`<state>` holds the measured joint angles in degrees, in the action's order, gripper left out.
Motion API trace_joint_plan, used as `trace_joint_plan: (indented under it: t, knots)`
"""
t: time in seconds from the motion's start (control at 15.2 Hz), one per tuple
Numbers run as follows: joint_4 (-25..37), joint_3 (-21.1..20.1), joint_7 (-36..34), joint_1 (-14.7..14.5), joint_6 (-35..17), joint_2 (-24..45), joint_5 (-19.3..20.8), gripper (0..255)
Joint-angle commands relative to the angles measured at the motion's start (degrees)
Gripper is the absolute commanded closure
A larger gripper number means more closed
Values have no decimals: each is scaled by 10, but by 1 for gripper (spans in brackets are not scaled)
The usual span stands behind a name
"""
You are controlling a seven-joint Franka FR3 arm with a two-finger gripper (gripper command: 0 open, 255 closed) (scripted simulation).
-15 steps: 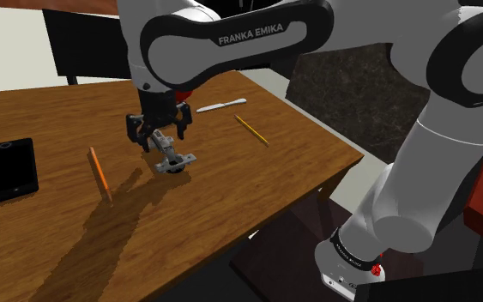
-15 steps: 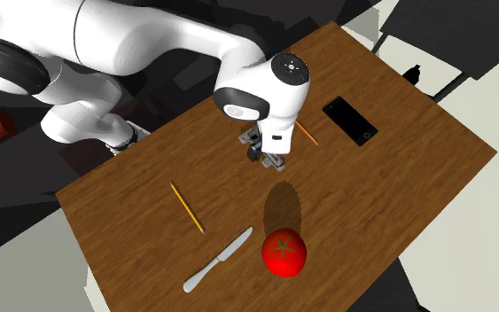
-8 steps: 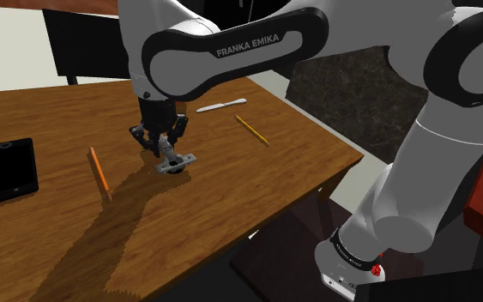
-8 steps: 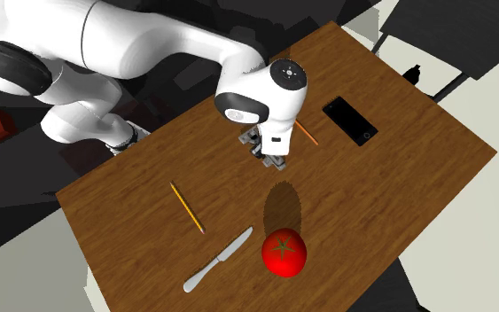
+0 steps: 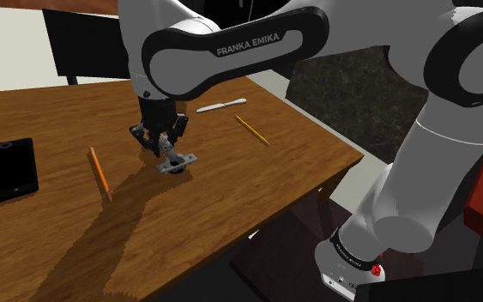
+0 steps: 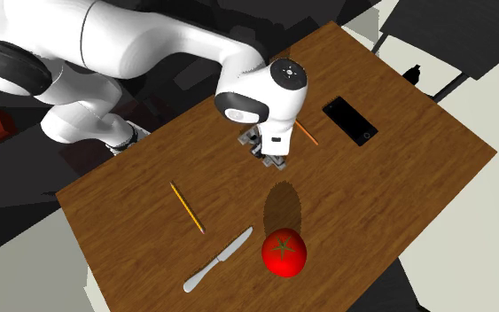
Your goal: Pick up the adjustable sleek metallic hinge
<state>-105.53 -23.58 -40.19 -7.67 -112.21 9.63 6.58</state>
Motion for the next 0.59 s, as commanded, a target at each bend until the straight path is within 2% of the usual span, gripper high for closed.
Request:
trace_joint_plan:
  t: [0.0,0.53]
  knots:
    - [8,0,2,1,11,-2,-2,255]
    - [55,-1,8,1,69,-14,-8,255]
